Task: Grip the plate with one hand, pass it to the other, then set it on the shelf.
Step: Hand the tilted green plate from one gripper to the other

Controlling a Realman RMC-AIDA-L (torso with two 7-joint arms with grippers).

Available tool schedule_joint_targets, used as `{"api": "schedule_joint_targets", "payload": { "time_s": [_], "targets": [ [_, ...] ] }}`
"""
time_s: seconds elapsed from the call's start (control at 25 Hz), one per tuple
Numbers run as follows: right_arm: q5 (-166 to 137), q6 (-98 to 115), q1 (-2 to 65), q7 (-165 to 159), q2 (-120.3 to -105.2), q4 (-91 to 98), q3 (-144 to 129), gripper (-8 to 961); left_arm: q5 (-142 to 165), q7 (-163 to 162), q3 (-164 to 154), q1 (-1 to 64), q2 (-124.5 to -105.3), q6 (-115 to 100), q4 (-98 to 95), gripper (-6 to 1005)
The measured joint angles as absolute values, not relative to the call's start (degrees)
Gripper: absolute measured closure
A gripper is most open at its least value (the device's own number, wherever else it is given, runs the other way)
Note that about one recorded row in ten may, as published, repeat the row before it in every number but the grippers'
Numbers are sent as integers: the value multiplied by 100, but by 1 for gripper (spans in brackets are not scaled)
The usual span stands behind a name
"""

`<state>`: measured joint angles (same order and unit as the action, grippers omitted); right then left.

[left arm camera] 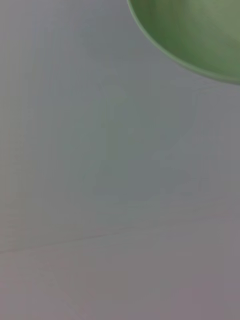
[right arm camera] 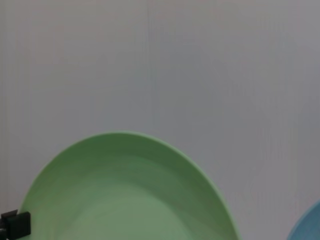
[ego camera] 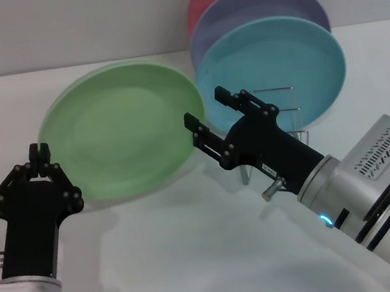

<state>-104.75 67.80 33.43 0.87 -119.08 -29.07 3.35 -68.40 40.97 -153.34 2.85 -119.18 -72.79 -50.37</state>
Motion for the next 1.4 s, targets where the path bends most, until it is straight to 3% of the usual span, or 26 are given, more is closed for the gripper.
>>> {"api": "schedule_joint_targets", "payload": {
  "time_s": [0.76, 0.96, 1.4],
  "targets": [
    [-10477, 6551, 3437, 91, -11940, -2879, 457, 300, -6979, 4385, -15452, 330, -11918, -7313, -5124, 969],
    [-10477, 6467, 3462, 94, -11943, -2880, 460, 364, -6979, 4386, -15466, 328, -11918, -7343, -5124, 969],
    [-10477, 6467, 3454, 97, -11945, -2874, 530, 616, -6978, 4413, -15469, 323, -11918, -7366, -5124, 969]
  ]
}}
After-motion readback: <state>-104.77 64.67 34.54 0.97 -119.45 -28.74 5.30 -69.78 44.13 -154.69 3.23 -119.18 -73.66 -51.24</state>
